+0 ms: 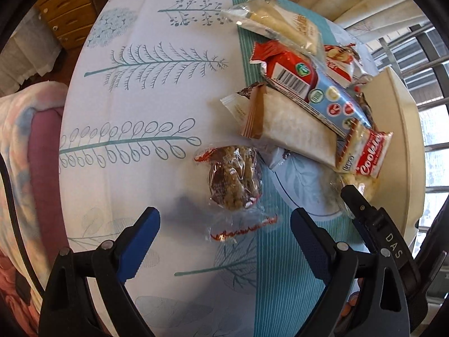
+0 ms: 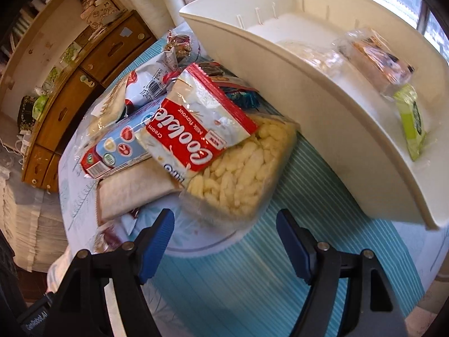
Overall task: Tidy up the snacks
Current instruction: 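Grasp the brown nut snack bag with the left tool while the right grasps the puff bag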
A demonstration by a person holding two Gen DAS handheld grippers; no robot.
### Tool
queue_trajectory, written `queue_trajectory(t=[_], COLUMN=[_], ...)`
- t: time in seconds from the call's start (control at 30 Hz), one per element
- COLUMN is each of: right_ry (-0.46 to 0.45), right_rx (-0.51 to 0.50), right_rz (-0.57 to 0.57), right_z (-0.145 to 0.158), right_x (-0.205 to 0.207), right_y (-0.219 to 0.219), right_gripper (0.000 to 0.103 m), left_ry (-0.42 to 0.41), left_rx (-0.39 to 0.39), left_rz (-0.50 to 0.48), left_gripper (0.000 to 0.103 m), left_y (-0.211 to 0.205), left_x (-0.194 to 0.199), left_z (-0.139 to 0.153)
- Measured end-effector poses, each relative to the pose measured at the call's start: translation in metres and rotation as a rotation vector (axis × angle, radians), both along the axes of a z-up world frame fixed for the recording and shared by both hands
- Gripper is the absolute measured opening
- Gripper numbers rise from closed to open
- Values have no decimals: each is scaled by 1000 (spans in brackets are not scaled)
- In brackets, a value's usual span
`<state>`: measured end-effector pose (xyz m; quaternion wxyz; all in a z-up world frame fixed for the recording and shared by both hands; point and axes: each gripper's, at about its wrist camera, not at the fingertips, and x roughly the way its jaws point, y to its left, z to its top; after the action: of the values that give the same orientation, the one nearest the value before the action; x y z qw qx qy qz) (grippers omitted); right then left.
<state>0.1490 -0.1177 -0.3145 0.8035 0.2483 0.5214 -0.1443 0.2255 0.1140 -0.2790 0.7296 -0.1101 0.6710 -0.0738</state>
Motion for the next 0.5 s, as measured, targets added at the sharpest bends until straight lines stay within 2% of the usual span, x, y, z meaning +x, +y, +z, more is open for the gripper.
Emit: queue_trajectory(t=[0.2,0.37,0.5], right_ry=[-10,-9,-20], right_rx=[-73,-129,-155], right_rz=[32,85,117], right_z=[-8,-11,-13], right_x=[11,16,17], right_y=[4,10,10], right_gripper=[76,78,79], left_ry=[26,46,85], left_rx=[16,32,28], left_rz=[38,50,72], left_gripper=[93,87,74], left_y=[-3,-4,-4], left_x=[10,20,22], left_z=[-14,-23,-33])
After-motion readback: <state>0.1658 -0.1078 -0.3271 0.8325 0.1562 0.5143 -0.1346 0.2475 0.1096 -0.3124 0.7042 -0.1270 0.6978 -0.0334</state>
